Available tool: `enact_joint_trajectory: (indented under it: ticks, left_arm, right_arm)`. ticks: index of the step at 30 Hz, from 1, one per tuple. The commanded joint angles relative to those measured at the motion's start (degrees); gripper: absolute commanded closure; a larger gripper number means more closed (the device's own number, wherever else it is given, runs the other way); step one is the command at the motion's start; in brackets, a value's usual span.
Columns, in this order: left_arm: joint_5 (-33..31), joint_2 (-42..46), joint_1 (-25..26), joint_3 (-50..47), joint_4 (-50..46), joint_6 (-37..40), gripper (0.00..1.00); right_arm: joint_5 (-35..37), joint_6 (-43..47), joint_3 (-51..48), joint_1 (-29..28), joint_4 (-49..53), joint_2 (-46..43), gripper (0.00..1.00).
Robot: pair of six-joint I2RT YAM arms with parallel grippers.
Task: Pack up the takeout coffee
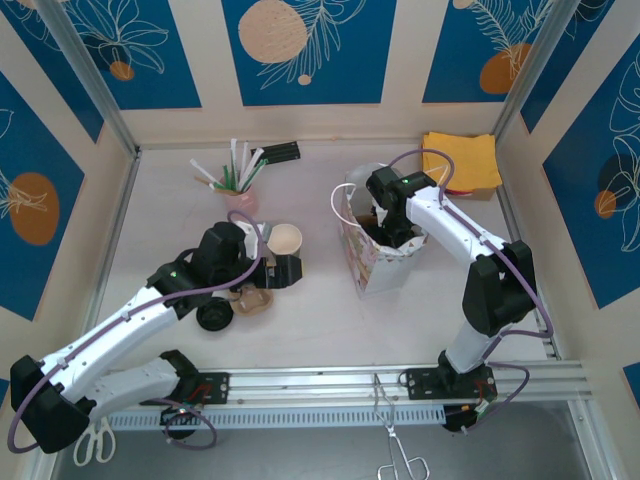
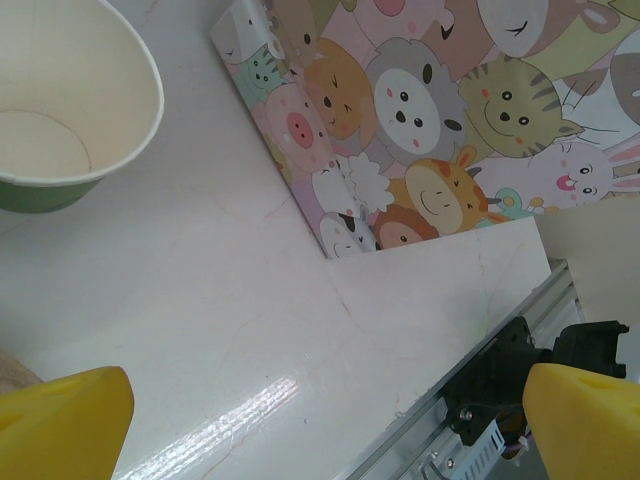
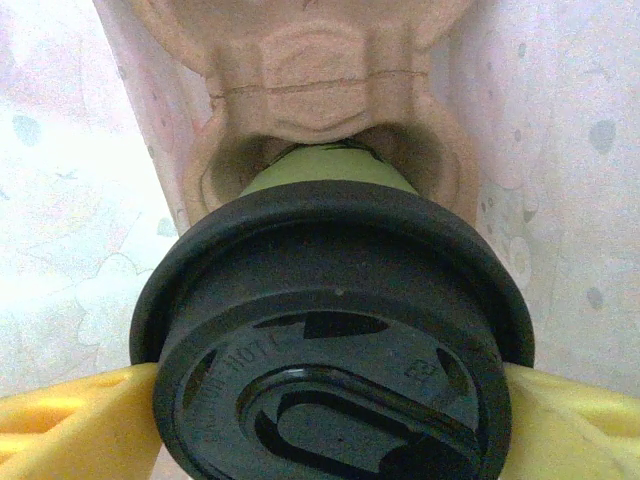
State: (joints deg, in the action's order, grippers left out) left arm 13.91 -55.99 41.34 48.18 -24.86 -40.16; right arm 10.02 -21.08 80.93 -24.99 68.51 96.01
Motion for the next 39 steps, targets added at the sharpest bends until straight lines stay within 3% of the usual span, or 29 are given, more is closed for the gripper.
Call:
enact_joint_trajectory:
  ticks: [1, 39]
  left_arm:
    - [-0.38, 0.17, 1.02, 0.77, 0.38, -0.01, 0.00]
    - [-0.55, -0.07, 1.12, 0.91, 0.28, -0.07, 0.00]
  right_arm:
    - [0.66, -0.60, -1.63, 0.03, 2.33, -0.29, 0.16]
    - [0.70, -0.80, -1.89, 0.38, 2.90, -1.79, 0.16]
